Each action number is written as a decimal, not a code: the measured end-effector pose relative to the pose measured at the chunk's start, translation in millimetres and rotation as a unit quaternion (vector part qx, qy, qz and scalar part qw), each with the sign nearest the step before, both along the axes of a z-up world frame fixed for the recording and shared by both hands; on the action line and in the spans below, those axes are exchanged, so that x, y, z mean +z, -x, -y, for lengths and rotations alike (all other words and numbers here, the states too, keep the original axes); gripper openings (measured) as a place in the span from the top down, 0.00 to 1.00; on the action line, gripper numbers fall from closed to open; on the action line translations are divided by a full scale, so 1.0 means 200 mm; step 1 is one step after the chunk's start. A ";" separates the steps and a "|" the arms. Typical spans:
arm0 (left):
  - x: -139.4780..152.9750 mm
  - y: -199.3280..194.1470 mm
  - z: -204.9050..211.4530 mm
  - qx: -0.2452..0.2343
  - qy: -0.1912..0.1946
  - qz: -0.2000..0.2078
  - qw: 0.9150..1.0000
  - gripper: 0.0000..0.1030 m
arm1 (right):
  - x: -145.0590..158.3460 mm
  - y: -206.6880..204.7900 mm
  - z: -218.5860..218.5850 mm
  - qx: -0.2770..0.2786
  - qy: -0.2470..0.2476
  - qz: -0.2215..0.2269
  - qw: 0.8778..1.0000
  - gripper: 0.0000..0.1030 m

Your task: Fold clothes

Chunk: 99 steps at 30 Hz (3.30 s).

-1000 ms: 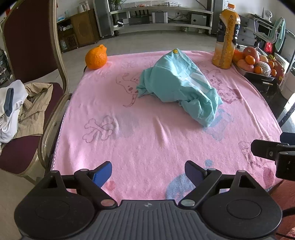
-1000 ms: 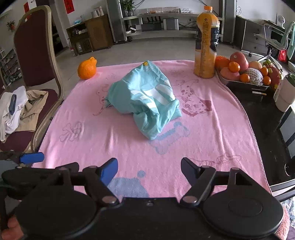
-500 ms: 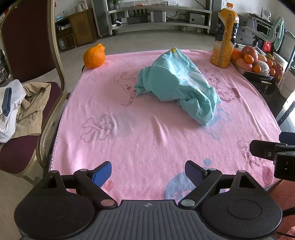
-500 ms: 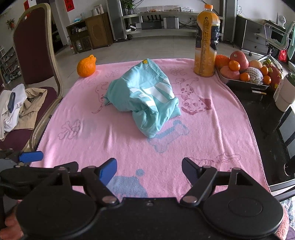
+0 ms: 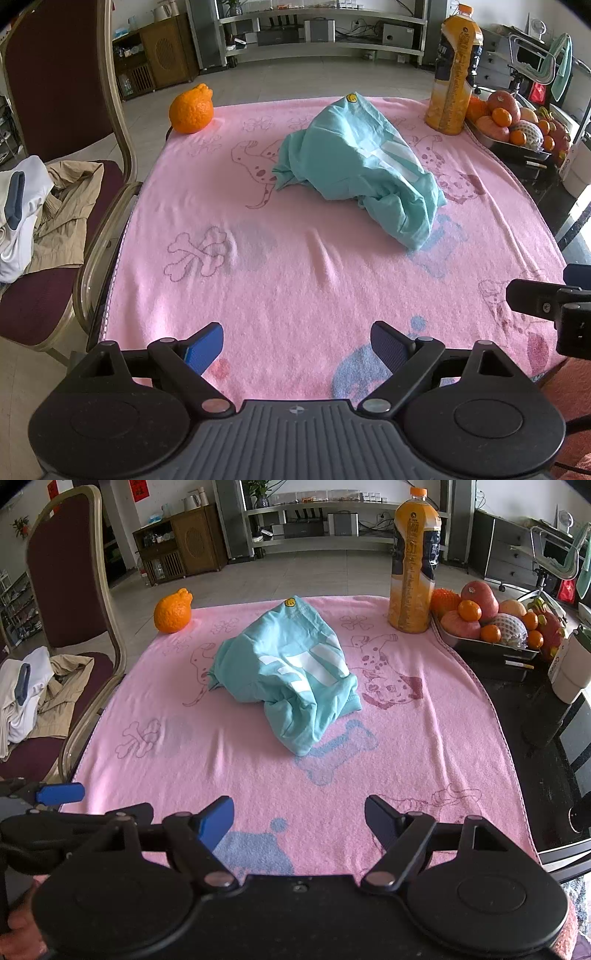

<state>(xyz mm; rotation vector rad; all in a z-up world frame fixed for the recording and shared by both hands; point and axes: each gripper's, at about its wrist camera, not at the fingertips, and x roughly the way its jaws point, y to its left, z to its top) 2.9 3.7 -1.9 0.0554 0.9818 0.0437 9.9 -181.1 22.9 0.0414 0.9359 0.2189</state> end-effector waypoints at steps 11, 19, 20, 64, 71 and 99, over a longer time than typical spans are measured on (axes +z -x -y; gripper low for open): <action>-0.01 0.00 0.00 0.001 -0.001 -0.003 1.000 0.14 | 0.00 0.00 0.00 0.000 0.000 -0.004 1.000 0.25; -0.02 0.00 0.00 0.001 -0.002 -0.005 1.000 0.14 | -0.01 0.00 0.00 0.001 0.000 -0.007 1.000 0.25; -0.02 0.00 0.00 0.001 -0.002 -0.005 1.000 0.14 | -0.01 0.00 0.00 0.000 0.001 -0.007 1.000 0.25; -0.14 -0.28 -0.43 0.117 0.025 -0.013 0.993 0.18 | -0.18 -0.84 -0.57 0.142 -0.012 -0.003 0.990 0.44; -0.22 -0.29 -0.52 0.124 0.047 -0.017 0.991 0.19 | -0.44 -1.12 -0.77 0.117 0.051 -0.014 0.992 0.38; 0.22 -0.05 -0.62 0.122 0.081 0.120 0.982 0.19 | 1.43 -0.85 -0.06 0.112 -0.277 0.299 0.906 0.91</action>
